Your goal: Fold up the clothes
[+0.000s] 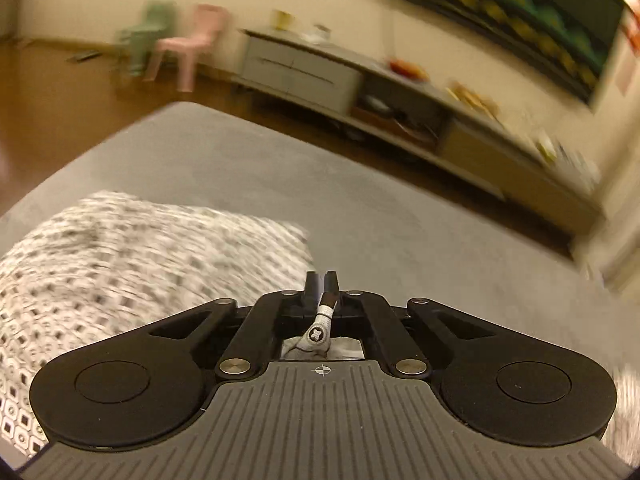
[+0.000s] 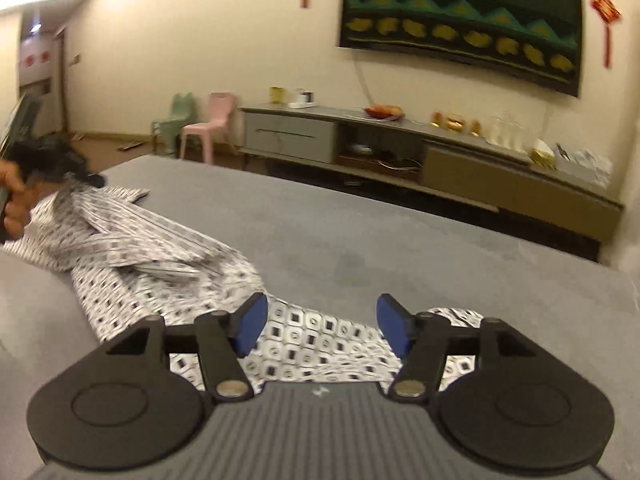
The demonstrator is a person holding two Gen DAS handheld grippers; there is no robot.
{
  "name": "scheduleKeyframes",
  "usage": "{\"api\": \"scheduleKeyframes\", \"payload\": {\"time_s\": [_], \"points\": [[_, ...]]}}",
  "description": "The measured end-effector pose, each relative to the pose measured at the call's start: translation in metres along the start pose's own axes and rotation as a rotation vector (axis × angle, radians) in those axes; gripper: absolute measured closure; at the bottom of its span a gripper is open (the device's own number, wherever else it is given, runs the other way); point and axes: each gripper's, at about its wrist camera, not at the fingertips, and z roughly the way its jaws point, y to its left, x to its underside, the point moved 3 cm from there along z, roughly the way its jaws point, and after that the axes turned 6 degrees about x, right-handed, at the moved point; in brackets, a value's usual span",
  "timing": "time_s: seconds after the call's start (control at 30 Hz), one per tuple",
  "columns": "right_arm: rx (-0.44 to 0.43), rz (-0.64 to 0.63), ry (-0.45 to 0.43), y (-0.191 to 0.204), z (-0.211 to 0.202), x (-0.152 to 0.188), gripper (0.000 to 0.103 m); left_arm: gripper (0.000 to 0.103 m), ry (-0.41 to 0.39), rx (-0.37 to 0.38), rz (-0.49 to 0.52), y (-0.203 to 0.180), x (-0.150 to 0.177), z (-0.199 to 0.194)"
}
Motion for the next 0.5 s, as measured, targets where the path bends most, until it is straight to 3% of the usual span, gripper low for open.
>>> {"api": "scheduleKeyframes", "payload": {"time_s": [0.03,0.1,0.23,0.3,0.33,0.47,0.5], "points": [[-0.005,-0.039,-0.008,0.008,0.001,-0.001,0.039,0.102,-0.013,0.013,0.043,-0.013,0.001,-0.006],[-0.001,-0.131,-0.016,0.025,0.007,-0.006,0.034,0.083,-0.041,0.062,0.107,-0.039,0.003,-0.019],[-0.023,-0.258,0.064,0.051,0.04,-0.014,0.038,0.081,0.015,0.172,0.237,-0.075,0.02,-0.02],[-0.081,-0.318,0.151,0.063,0.059,-0.01,0.07,0.081,0.077,0.175,0.292,-0.081,0.033,-0.01],[-0.075,-0.358,0.175,0.067,0.065,-0.008,0.103,0.081,0.106,0.163,0.31,-0.081,0.038,-0.004],[-0.006,-0.492,0.075,0.082,0.038,-0.008,0.102,0.082,0.214,0.074,0.311,-0.059,0.052,0.027],[0.002,-0.527,0.046,0.086,0.024,-0.005,0.102,0.086,0.236,0.051,0.3,-0.052,0.055,0.034]]}}
